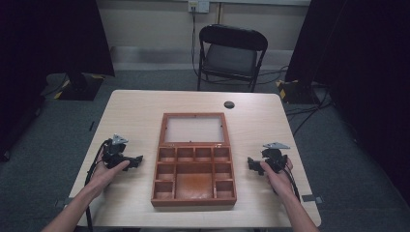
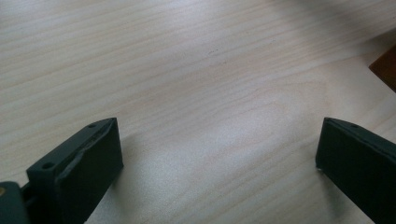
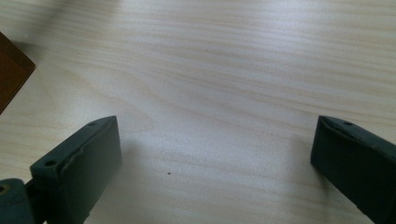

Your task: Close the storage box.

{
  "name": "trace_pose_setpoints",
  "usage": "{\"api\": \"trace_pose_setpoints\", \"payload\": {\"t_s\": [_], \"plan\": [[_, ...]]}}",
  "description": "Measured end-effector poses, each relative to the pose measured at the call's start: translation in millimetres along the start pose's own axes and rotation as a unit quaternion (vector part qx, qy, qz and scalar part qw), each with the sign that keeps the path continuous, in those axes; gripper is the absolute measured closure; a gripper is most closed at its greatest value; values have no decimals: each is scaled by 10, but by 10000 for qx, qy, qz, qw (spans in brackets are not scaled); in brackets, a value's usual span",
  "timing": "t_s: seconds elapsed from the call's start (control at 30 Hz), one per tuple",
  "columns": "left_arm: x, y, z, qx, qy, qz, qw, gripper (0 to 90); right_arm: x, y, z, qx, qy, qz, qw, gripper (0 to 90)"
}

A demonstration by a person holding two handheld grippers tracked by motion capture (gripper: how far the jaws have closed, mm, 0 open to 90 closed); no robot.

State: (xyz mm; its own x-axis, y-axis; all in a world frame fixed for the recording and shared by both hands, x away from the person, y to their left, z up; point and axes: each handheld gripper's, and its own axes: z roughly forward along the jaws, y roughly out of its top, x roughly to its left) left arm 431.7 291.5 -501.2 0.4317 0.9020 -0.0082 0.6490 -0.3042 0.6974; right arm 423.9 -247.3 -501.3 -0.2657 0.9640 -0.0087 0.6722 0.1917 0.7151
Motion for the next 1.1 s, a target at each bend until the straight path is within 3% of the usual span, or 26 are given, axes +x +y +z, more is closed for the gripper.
{"api": "trace_pose_setpoints", "payload": {"t_s": [0.17,0.23,0.3,0.33,0.37,0.4,0.5,0.57,0.67,0.73,0.77,0.83,0.97,1.0,1.1], "plan": [[1,12,-25,71,56,18,10000,29,-4,2,-3,23,43,-62,10000,11],[1,12,-30,32,-1,-31,10000,83,-3,4,-4,31,46,-57,10000,12],[24,20,-53,-27,13,-2,10000,166,-2,23,-11,-7,51,-50,10000,107],[24,20,-53,-27,13,-2,10000,164,-2,23,-11,-7,51,-50,10000,107],[37,29,-56,0,-68,-40,10000,164,-3,35,-18,-23,31,-7,10000,173],[44,33,-66,-25,-127,-94,9999,162,-9,63,-30,-66,19,60,10000,129],[41,44,-86,-80,-150,-130,9998,170,-8,97,-67,-124,214,165,9996,157],[30,77,-126,-226,-157,-201,9994,181,16,179,-126,-153,345,445,9983,143],[11,126,-169,-322,-125,-347,9988,213,48,242,-152,-168,555,520,9970,144],[-3,201,-196,-265,-328,-214,9989,208,61,293,-163,-104,658,575,9961,147],[-3,201,-196,-265,-328,-214,9989,203,61,293,-163,-104,658,575,9961,147],[-26,264,-230,-577,-276,-282,9976,209,79,379,-185,-282,764,594,9949,147],[-57,347,-222,-427,-447,-57,9981,195,104,478,-205,-394,859,545,9940,148],[-67,401,-231,-616,-429,-155,9971,190,129,528,-206,-464,902,466,9938,148],[-59,490,-228,-613,-351,-171,9974,188,153,581,-183,-419,979,399,9935,147]]}}
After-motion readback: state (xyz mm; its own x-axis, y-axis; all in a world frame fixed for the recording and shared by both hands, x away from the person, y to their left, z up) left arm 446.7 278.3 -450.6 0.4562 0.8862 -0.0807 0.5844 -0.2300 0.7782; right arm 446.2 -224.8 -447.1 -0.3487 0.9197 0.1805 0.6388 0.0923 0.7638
